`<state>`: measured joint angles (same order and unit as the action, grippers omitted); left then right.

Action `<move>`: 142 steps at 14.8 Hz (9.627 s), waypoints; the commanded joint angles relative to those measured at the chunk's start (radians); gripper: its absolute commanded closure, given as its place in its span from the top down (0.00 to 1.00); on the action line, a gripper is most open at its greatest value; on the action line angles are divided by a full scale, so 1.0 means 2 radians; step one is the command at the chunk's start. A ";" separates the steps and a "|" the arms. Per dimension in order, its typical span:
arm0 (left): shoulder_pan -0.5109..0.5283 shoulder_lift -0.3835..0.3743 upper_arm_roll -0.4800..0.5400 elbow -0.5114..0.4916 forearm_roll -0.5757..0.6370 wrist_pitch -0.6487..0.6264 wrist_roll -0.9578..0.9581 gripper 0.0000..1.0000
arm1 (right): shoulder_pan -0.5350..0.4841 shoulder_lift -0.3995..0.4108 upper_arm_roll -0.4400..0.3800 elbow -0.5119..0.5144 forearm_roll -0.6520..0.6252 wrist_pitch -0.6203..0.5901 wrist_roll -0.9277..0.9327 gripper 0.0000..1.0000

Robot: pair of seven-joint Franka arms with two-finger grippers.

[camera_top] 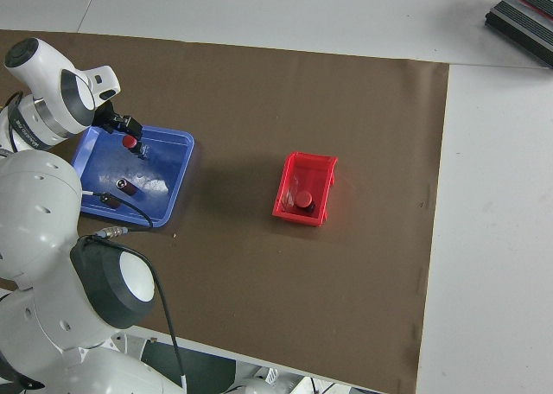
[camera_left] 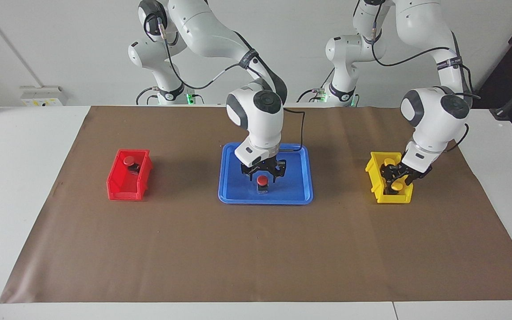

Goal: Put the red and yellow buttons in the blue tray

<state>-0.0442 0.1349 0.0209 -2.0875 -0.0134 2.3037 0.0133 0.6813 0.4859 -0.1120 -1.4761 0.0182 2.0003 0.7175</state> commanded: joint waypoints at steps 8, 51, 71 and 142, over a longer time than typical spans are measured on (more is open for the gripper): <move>-0.002 -0.003 0.004 0.014 0.001 -0.034 0.001 0.01 | -0.247 -0.240 0.004 -0.235 0.009 -0.059 -0.356 1.00; -0.300 0.032 0.002 0.128 0.007 -0.133 -0.386 1.00 | -0.332 -0.237 0.008 -0.279 0.005 -0.022 -0.521 0.22; 0.008 -0.083 0.002 -0.014 0.002 -0.125 0.041 0.73 | -0.038 -0.101 0.012 -0.244 0.035 0.146 -0.129 0.25; -0.261 0.009 0.000 0.047 -0.036 -0.059 -0.349 1.00 | -0.359 -0.252 0.009 -0.060 -0.034 -0.237 -0.420 1.00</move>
<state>-0.5812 0.1723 0.0144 -2.0128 -0.0643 2.2235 -0.7061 -0.0324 -0.0148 -0.0996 -1.5856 -0.0464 1.5080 -0.1068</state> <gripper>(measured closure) 0.079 0.000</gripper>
